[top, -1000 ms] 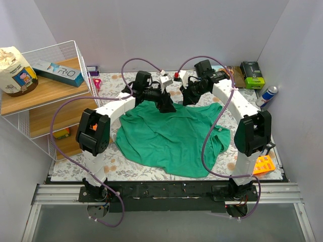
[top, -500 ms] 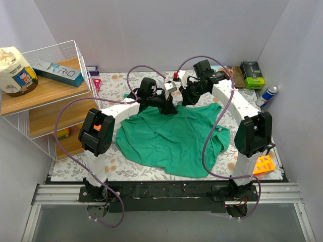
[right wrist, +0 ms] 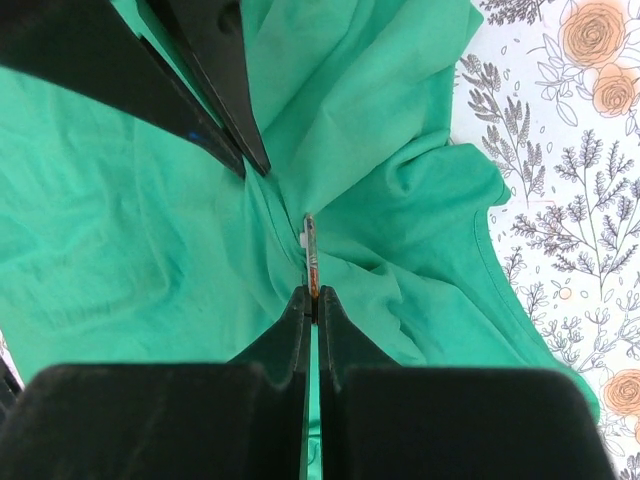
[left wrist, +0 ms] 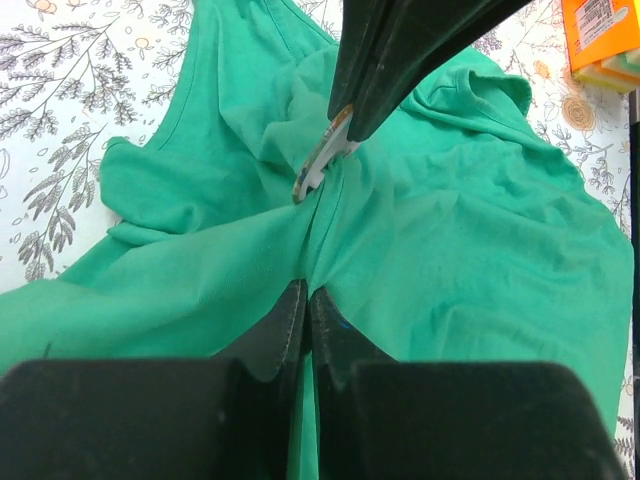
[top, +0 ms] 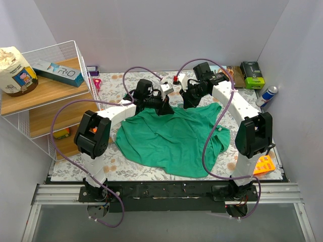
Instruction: Remove the brooch from the garment
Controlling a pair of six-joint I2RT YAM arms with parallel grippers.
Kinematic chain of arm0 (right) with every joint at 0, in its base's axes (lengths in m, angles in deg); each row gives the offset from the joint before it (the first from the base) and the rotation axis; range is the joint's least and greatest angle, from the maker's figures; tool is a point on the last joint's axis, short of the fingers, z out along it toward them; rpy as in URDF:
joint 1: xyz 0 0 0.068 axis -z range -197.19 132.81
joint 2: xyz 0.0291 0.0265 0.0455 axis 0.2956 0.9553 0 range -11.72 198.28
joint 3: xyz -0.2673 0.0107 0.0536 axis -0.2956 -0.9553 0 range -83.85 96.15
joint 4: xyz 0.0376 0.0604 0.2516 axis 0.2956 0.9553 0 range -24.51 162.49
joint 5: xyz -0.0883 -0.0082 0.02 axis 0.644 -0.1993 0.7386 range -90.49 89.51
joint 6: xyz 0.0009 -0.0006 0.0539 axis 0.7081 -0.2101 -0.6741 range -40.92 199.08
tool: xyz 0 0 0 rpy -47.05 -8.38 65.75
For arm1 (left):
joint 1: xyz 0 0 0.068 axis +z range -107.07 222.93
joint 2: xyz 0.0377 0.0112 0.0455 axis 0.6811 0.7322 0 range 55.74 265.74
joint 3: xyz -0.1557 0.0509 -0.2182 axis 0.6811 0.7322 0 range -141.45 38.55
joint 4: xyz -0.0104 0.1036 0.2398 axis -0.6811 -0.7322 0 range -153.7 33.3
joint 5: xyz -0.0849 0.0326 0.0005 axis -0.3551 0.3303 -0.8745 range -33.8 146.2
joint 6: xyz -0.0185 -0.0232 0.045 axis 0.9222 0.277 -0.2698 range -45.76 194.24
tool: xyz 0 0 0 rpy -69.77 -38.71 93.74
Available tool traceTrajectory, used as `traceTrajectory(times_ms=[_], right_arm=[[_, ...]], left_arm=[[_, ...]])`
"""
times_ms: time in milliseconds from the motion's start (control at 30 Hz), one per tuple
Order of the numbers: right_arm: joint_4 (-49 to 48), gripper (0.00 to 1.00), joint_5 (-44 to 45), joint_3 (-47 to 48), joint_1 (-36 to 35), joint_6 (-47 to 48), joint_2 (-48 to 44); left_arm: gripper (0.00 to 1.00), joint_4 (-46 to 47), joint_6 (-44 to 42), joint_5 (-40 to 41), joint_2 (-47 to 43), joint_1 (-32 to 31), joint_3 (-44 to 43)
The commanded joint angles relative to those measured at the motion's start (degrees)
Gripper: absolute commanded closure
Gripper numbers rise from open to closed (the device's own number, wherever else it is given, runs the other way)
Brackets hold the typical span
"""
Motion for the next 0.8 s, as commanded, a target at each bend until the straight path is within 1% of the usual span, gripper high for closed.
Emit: traceTrajectory(times_ms=[0, 167, 233, 267, 300, 333, 400, 500, 567, 633, 667, 767], right_arm=[[0.4, 0.99, 0.9, -0.2, 0.3, 1.4, -3.1], [1.4, 0.99, 1.2, -0.2, 0.2, 3.2, -3.1], [1.4, 0.99, 0.8, -0.3, 0.2, 3.2, -3.1], [1.4, 0.99, 0.5, -0.2, 0.2, 3.1, -3.1], [1.4, 0.99, 0.1, -0.1, 0.2, 2.9, -3.0], [1.5, 0.99, -0.9, 0.2, 0.2, 2.8, -3.0], [2.3, 0.99, -2.5, 0.7, 0.2, 2.9, -2.7], [3.1, 0.99, -4.1, 1.0, 0.2, 3.4, -2.7], [3.4, 0.99, -5.0, 1.2, 0.2, 3.4, -2.5], [3.7, 0.99, -6.5, 1.4, 0.2, 3.0, -2.6], [3.9, 0.99, -7.0, 1.5, 0.2, 3.0, -2.4], [4.7, 0.99, -8.9, 2.0, 0.2, 2.9, -2.4]], left_arm=[[1.00, -0.4, -1.2, 2.2, -6.9, 1.1, 2.0], [1.00, 0.4, -0.4, 2.7, -7.5, 1.4, 2.0], [1.00, 0.4, -0.3, 1.6, -7.1, 1.3, 1.8], [0.97, 0.0, -0.3, 1.0, -6.9, 1.4, 1.5], [0.88, -0.3, -0.3, -0.3, -6.8, 1.3, 1.1], [0.74, -0.4, 0.4, -0.6, -6.6, 1.4, 0.9], [0.53, -0.1, 1.0, -1.2, -6.8, 1.4, 0.1], [0.45, 1.4, 1.4, -1.6, -6.3, 1.4, -1.1], [0.42, 4.1, 3.5, -2.3, -5.2, 1.3, -1.7], [0.41, 7.6, 5.2, -4.1, -4.1, 1.2, -2.8], [0.41, 8.7, 7.7, -4.7, -3.4, 1.1, -3.0], [0.41, 12.1, 9.9, -7.5, -1.7, 0.6, -3.4]])
